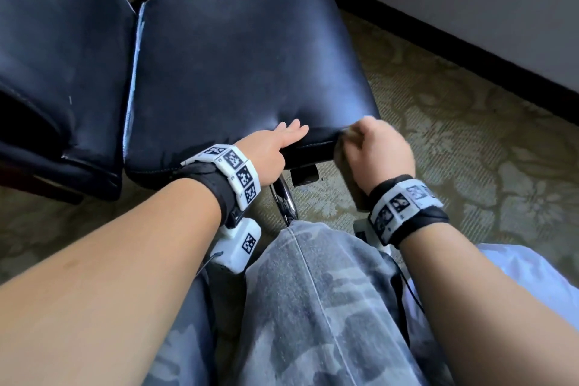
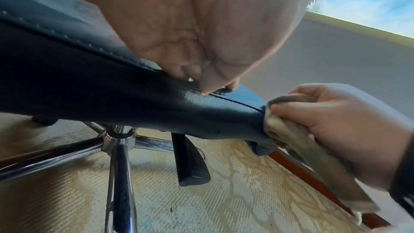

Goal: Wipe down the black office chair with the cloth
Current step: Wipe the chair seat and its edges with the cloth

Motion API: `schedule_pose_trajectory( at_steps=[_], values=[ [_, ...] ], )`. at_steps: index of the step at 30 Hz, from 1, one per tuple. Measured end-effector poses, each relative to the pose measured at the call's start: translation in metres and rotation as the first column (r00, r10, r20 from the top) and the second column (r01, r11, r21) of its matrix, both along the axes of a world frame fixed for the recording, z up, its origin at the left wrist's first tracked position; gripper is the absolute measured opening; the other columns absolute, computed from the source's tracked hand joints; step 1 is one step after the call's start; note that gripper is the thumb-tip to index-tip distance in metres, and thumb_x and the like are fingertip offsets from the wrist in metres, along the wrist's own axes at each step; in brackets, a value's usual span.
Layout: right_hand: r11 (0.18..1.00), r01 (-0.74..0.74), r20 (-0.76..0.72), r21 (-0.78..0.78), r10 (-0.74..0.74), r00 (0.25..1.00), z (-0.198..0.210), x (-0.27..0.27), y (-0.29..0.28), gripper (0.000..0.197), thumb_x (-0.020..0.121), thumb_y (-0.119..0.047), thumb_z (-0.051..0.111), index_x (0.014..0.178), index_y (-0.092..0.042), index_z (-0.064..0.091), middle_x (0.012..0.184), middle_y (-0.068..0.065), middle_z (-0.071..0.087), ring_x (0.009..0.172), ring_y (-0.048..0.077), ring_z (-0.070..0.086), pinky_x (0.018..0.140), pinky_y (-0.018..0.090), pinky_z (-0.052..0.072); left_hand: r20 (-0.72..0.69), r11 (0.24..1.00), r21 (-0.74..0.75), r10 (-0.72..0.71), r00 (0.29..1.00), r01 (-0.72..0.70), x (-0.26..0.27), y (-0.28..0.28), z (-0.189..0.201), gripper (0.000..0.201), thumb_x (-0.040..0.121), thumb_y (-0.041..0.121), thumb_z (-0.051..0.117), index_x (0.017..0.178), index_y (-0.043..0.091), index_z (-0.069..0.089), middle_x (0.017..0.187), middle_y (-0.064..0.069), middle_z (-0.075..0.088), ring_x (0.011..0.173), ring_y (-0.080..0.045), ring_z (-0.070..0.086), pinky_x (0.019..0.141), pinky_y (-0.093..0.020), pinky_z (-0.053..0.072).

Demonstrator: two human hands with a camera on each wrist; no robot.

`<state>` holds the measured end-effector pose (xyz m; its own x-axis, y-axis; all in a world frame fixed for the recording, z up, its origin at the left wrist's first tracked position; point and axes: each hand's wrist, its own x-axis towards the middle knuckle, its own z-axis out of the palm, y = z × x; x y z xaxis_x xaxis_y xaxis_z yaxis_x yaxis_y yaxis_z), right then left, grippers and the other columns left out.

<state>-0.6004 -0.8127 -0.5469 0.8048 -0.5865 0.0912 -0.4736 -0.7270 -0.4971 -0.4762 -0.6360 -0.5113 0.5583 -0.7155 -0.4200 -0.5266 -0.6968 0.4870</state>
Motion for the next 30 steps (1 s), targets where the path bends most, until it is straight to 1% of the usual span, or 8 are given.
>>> schedule_pose_trajectory(
  at_steps=[5,10,13,17,21,24,28,30],
  values=[
    [0.984,-0.162,-0.050,-0.073,0.158,0.986,-0.002,0.002,0.018,0.020,0.098,-0.039,0.052,0.095,-0.020,0.059,0.097,0.006,0.063,0.085,0.036,0.064,0.067,0.038,0.046,0.002,1.000,-0.012,-0.003,1.000,0.003,-0.002,0.003,-0.004,0.098,0.085,-0.019,0.029,0.166,0.036,0.022,0.172,0.018,0.011,0.161,-0.004,0.004,0.124,-0.020,0.004],
    [0.999,0.047,-0.045,-0.006,-0.048,0.998,0.006,0.003,0.002,0.021,0.099,-0.038,0.051,0.095,-0.018,0.059,0.099,0.011,0.064,0.090,0.039,0.063,0.072,0.039,0.046,-0.010,1.000,-0.021,-0.001,1.000,0.000,-0.002,0.002,-0.002,0.098,0.085,-0.018,0.029,0.167,0.035,0.019,0.173,0.019,0.009,0.161,-0.005,0.003,0.121,-0.016,0.003],
    [0.983,-0.157,-0.078,-0.100,0.149,0.986,0.004,0.007,0.023,0.023,0.099,-0.039,0.051,0.095,-0.018,0.059,0.096,0.007,0.062,0.086,0.037,0.064,0.069,0.039,0.051,-0.018,1.000,-0.024,-0.001,1.000,0.000,-0.003,0.002,-0.003,0.097,0.085,-0.018,0.030,0.167,0.034,0.020,0.173,0.018,0.010,0.161,-0.005,0.003,0.126,-0.019,0.001],
    [0.998,0.058,-0.066,-0.028,-0.060,0.996,0.009,0.008,0.002,0.023,0.098,-0.040,0.050,0.096,-0.019,0.057,0.100,0.011,0.064,0.091,0.039,0.064,0.074,0.040,0.048,-0.053,0.999,-0.050,0.019,0.998,-0.021,0.001,0.001,-0.003,0.097,0.086,-0.019,0.029,0.166,0.035,0.023,0.172,0.019,0.012,0.160,-0.004,0.004,0.125,-0.019,0.002],
    [0.979,-0.164,-0.094,-0.122,0.153,0.984,0.005,0.008,0.014,0.023,0.099,-0.039,0.051,0.096,-0.018,0.059,0.097,0.007,0.062,0.087,0.037,0.064,0.068,0.040,0.049,-0.061,0.998,-0.059,0.017,0.998,-0.021,-0.001,0.002,-0.005,0.097,0.086,-0.020,0.028,0.166,0.034,0.023,0.173,0.018,0.012,0.160,-0.003,0.003,0.123,-0.017,0.001],
    [0.998,0.041,-0.068,-0.050,-0.044,0.997,0.008,0.006,-0.007,0.021,0.097,-0.038,0.052,0.094,-0.017,0.056,0.097,0.010,0.063,0.089,0.038,0.063,0.069,0.037,0.044,-0.058,0.998,-0.059,0.021,0.998,-0.024,0.001,0.001,-0.003,0.097,0.086,-0.020,0.028,0.166,0.035,0.023,0.172,0.020,0.011,0.160,-0.002,0.003,0.120,-0.014,0.001],
    [0.949,-0.266,-0.096,-0.168,0.253,0.963,0.002,0.008,0.014,0.019,0.097,-0.038,0.054,0.095,-0.021,0.061,0.093,0.005,0.063,0.081,0.036,0.065,0.066,0.041,0.054,-0.062,0.998,-0.064,0.016,0.998,-0.020,-0.001,0.002,-0.004,0.096,0.087,-0.020,0.029,0.166,0.034,0.023,0.173,0.018,0.011,0.160,-0.003,0.003,0.119,-0.013,-0.001],
    [0.962,-0.234,-0.102,-0.143,0.220,0.970,0.003,0.006,0.003,0.021,0.098,-0.041,0.053,0.098,-0.021,0.061,0.095,0.005,0.063,0.083,0.036,0.065,0.068,0.041,0.053,-0.074,0.998,-0.063,0.017,0.997,-0.021,0.001,0.001,-0.003,0.095,0.087,-0.020,0.029,0.166,0.033,0.024,0.173,0.017,0.012,0.160,-0.003,0.004,0.120,-0.013,-0.001]
  ],
)
